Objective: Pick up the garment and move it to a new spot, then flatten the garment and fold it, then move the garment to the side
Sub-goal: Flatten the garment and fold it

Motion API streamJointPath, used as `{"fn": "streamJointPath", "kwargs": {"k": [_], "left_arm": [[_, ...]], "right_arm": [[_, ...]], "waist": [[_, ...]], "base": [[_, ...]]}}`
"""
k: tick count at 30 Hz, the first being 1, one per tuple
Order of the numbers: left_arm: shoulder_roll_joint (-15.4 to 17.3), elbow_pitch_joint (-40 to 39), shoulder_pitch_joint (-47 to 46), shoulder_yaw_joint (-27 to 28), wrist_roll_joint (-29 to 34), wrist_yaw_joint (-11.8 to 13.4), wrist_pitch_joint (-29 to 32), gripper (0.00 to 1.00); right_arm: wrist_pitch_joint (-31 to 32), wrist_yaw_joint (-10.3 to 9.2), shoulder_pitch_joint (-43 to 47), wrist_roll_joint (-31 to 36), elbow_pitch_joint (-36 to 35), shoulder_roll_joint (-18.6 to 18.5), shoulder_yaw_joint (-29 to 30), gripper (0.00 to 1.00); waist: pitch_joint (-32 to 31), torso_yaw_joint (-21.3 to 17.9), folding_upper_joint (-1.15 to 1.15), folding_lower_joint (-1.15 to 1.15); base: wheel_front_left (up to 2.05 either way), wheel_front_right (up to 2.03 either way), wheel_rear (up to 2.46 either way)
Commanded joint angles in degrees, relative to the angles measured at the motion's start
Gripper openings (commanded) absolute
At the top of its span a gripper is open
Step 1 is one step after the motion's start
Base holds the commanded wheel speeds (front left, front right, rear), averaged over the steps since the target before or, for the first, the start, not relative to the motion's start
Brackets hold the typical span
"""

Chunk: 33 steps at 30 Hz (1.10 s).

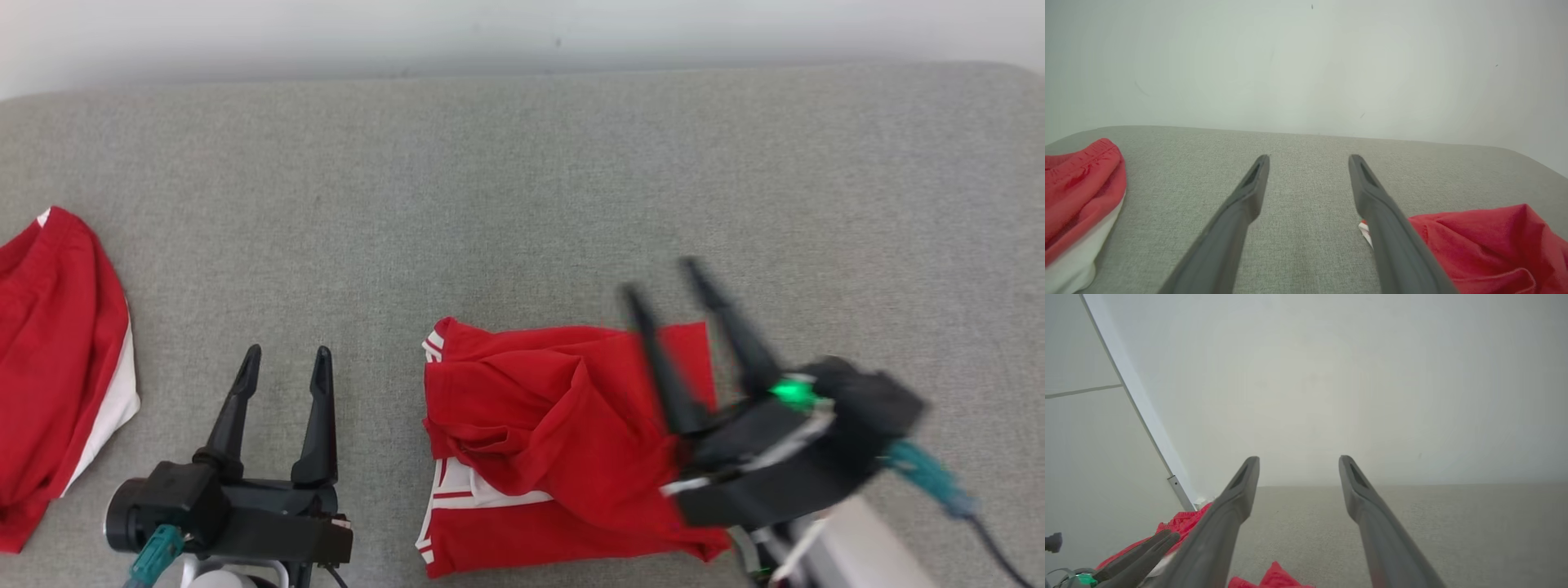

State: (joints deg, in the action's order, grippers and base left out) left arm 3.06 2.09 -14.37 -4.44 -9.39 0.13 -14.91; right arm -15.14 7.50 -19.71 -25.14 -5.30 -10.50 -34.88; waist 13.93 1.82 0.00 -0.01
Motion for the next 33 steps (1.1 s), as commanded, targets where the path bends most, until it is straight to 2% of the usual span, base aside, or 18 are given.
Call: {"fn": "streamJointPath", "kwargs": {"k": [1,2,4,5,9,14,21,33], "left_arm": [[0.36,-0.62,0.88,0.58,0.71,0.35,-0.18,1.0],[0.36,-0.62,0.88,0.58,0.71,0.35,-0.18,1.0],[0.51,-1.21,1.27,0.86,0.99,0.39,-0.18,1.0],[0.67,-1.62,1.75,1.06,1.35,0.44,-0.18,1.0],[1.05,-2.32,2.64,1.19,1.95,0.49,-0.18,1.0],[1.34,-2.85,4.01,1.03,2.41,0.88,-0.18,1.0],[1.57,-2.56,5.69,0.88,2.52,1.45,-0.14,1.0],[2.25,-1.93,5.66,0.57,1.83,1.4,-0.02,1.0]], "right_arm": [[-0.13,-0.02,2.24,1.62,-0.46,-0.83,4.6,1.0],[-0.13,-0.02,2.24,1.62,-0.46,-0.83,4.6,1.0],[-0.13,-0.02,4.18,2.94,-0.39,-1.28,9.38,1.0],[-0.13,-0.02,6.09,4.09,-0.1,-1.78,13.82,1.0],[0.94,-0.02,10.08,5.96,0.8,-2.74,21.24,1.0],[2.26,-0.02,14.3,7.01,1.89,-3.8,26.58,1.0],[3.84,-0.02,18.29,7.33,2.61,-3.69,28.34,1.0],[4.34,-0.02,19.21,7.54,2.95,-3.34,28.2,1.0]], "waist": [[-0.9,-0.66,0.0,0.01],[-0.9,-0.66,0.0,0.01],[-1.44,-0.95,0.0,0.01],[-1.94,-1.2,0.0,0.01],[-2.87,-1.73,0.0,0.01],[-3.96,-2.26,0.0,0.01],[-5.45,-2.36,0.0,0.01],[-5.65,-2.19,0.0,0.01]], "base": [[0.0,0.0,0.0],[0.0,0.0,0.0],[0.0,0.0,0.0],[0.0,0.0,0.0],[0.0,0.0,0.0],[0.0,0.0,0.0],[0.0,0.0,0.0],[0.0,0.0,0.0]]}}
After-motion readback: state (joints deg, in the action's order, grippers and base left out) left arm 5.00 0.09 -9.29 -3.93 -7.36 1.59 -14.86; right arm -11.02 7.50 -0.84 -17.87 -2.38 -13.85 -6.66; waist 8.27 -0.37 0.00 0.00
